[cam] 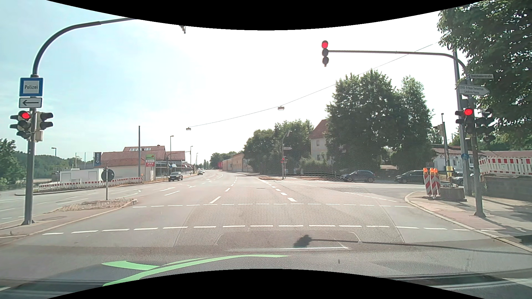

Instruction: Follow the waypoints while adhering to traffic rules and regulations

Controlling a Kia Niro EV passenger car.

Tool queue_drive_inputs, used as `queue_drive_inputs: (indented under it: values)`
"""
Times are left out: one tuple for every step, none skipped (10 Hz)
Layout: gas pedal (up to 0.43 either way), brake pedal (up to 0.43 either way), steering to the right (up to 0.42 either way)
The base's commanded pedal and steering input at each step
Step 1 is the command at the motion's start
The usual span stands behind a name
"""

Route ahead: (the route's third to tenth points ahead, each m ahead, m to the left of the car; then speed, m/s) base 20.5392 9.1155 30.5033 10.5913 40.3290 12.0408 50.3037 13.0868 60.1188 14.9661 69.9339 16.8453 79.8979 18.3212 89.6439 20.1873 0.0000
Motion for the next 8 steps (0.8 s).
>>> queue_drive_inputs:
  values:
    - [0.000,0.341,-0.012]
    - [0.000,0.335,-0.011]
    - [0.000,0.341,-0.012]
    - [0.000,0.341,-0.012]
    - [0.000,0.341,-0.012]
    - [0.000,0.341,-0.011]
    - [0.000,0.341,-0.012]
    - [0.000,0.341,-0.012]
